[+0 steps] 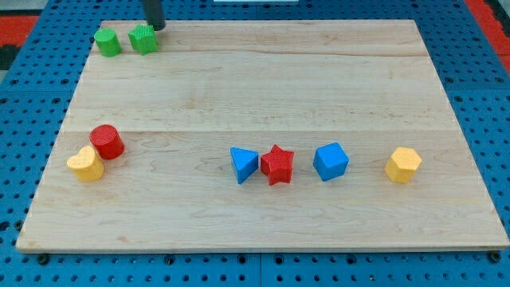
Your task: Place your arm in the center
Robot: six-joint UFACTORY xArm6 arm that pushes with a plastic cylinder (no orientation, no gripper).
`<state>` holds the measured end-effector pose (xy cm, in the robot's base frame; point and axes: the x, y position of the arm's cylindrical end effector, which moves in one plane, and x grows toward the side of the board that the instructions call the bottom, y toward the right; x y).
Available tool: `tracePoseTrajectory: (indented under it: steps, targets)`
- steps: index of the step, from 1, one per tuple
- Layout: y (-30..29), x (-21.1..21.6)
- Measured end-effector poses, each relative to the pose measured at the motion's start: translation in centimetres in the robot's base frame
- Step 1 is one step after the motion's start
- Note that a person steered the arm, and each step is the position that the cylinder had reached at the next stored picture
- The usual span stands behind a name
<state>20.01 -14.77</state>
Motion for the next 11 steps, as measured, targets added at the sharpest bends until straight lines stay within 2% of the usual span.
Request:
tracePoseTrajectory:
  steps: [1,4,5,6,8,9,10,11]
  targets:
    - [9.1,-0.8]
    - [14.8,-0.7]
    - [17.6,2.0]
    - [21.2,7.4]
    - [10.9,15.7]
    - [6.8,16.8]
    - [15.0,18.8]
    - [18.7,19.1]
